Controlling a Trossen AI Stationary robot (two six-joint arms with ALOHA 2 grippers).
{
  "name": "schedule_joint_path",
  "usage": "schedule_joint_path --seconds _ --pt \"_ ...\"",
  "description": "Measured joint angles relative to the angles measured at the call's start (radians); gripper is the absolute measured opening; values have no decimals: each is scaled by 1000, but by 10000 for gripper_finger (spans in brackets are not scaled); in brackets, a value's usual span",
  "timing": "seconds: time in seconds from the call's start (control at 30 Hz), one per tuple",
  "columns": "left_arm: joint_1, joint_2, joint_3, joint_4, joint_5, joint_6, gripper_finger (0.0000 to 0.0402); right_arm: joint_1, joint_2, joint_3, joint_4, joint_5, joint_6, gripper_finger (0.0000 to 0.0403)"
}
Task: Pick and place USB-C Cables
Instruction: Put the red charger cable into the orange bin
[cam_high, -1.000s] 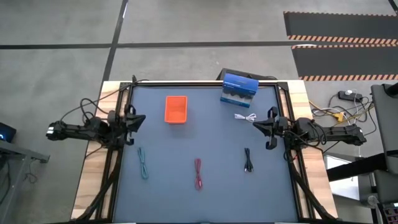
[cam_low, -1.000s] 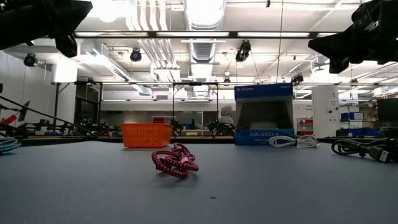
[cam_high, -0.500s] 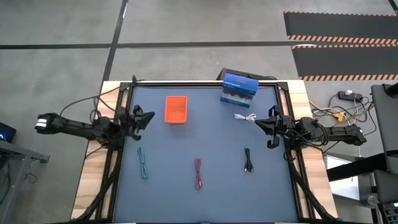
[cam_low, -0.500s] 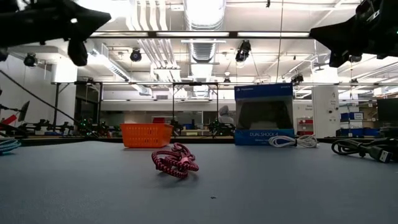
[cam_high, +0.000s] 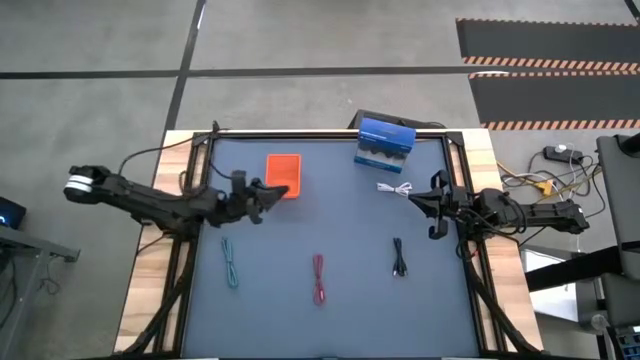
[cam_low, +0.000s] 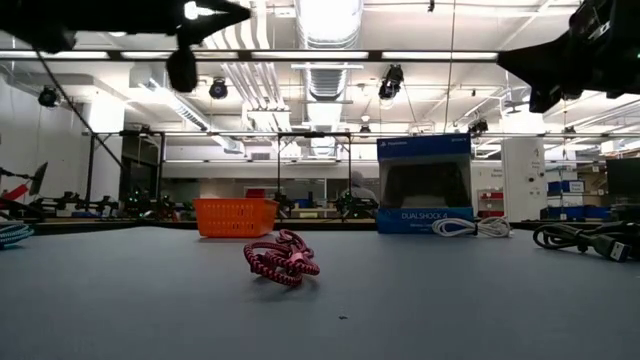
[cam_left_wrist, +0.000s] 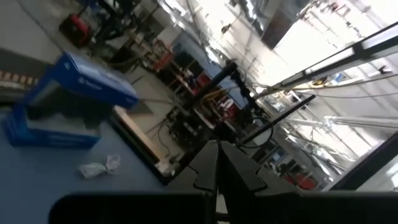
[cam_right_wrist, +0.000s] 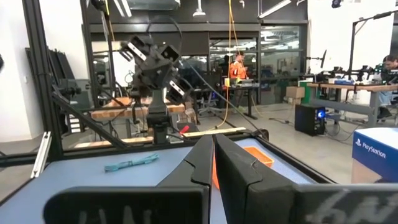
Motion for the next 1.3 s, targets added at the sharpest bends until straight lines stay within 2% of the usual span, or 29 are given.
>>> schedule_joint_path --seconds 0.17,0.33,0.47,0.7,0.97,1.17,1.3 --pt "-17 122 136 -78 0 -37 0 0 0 0 0 0 -2 9" --pt "-25 223 285 -247 0 -96 0 0 0 0 0 0 -22 9" --pt "-31 298 418 -483 1 -224 0 0 -1 0 0 0 -26 9" --pt "-78 423 656 -1029 39 -532 0 0 -1 0 4 1 -29 9" --pt "-153 593 912 -1501 186 -849 0 0 -1 0 3 1 -29 9" --pt "-195 749 1125 -1797 315 -971 0 0 -1 0 3 1 -29 9" --pt "-221 855 1254 -1916 388 -1021 0 0 0 0 0 1 -26 9"
